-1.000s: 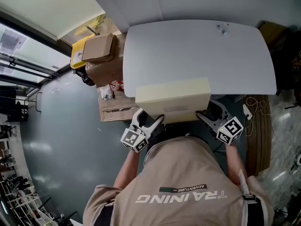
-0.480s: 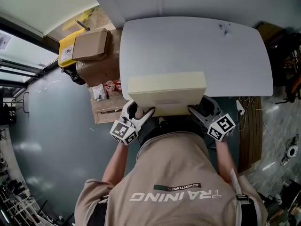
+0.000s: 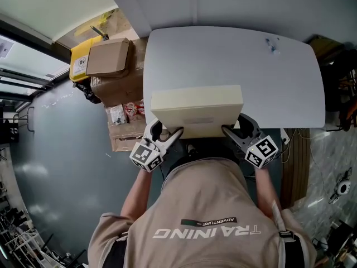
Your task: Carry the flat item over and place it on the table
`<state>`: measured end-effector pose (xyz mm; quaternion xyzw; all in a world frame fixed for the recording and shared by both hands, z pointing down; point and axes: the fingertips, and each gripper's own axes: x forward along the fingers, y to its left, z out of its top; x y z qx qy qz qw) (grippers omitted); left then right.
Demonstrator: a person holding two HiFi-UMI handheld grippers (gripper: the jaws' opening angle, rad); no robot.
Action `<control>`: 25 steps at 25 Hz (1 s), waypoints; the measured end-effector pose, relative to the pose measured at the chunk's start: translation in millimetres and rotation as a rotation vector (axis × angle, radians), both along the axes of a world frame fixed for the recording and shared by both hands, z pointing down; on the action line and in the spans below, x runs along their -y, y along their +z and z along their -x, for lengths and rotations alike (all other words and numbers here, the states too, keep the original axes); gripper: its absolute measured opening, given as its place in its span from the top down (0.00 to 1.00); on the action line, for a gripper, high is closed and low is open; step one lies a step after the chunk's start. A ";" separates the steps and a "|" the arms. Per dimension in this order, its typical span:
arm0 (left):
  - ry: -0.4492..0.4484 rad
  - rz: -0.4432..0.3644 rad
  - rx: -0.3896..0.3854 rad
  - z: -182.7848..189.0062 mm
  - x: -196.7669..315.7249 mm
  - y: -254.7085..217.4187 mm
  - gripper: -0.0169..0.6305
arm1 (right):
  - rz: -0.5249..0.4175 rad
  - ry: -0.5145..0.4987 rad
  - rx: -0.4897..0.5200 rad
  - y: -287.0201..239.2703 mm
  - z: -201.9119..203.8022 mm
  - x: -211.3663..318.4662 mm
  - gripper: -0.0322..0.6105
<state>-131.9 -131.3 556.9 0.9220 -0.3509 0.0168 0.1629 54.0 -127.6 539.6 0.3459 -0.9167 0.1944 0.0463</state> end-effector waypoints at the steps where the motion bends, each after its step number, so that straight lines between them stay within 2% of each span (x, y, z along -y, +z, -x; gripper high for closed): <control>1: -0.006 0.002 0.004 -2.0 7.4 0.8 0.49 | -0.003 -0.006 0.001 0.5 -1.9 8.3 0.51; 8: -0.061 0.045 0.036 -19.5 62.8 5.9 0.49 | 0.010 -0.056 0.020 6.8 -19.8 74.9 0.51; 11: -0.062 0.069 0.068 -27.1 82.0 12.3 0.49 | 0.060 -0.067 0.036 19.7 -26.7 94.0 0.51; 17: -0.071 0.166 0.094 -27.4 103.4 36.9 0.49 | 0.154 -0.091 0.020 46.9 -26.3 118.5 0.51; 25: -0.047 0.277 0.086 -9.4 120.4 65.9 0.49 | 0.266 -0.080 -0.012 76.0 -7.8 132.8 0.51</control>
